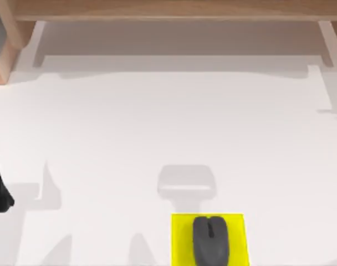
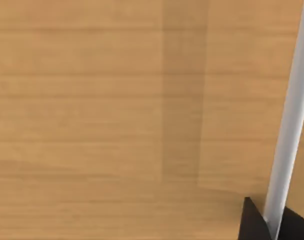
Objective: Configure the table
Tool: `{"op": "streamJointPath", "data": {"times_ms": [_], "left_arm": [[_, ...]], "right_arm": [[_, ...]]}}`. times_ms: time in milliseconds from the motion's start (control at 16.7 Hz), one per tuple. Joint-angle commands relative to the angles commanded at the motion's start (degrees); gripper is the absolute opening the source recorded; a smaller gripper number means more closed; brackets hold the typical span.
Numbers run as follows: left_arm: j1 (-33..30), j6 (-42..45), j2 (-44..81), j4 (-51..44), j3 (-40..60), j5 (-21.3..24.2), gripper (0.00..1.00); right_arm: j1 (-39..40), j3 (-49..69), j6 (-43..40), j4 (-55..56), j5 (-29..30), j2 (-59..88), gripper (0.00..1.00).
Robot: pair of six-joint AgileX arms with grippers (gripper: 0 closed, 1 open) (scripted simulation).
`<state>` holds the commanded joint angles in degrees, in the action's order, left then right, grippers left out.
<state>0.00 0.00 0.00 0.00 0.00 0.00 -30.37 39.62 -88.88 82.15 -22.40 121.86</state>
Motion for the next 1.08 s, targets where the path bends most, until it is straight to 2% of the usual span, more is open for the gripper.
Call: {"op": "streamJointPath", "data": {"times_ms": [180,480,840,1080], "left_arm": [[0.0,0.0,0.0,0.0,0.0,0.0,1.0],[0.0,0.0,0.0,0.0,0.0,0.0,1.0],[0.0,0.0,0.0,0.0,0.0,0.0,1.0],[0.0,0.0,0.0,0.0,0.0,0.0,1.0]], "right_arm": [[1.1,2.2,0.0,-2.0,1.2,1.6,0.0],[3.6,13.1,-0.1,-7.4,3.8,5.1,0.0],[4.2,14.4,0.1,-8.6,4.6,6.0,0.0],[5.4,20.0,0.1,-11.7,5.8,8.7,0.0]]}}
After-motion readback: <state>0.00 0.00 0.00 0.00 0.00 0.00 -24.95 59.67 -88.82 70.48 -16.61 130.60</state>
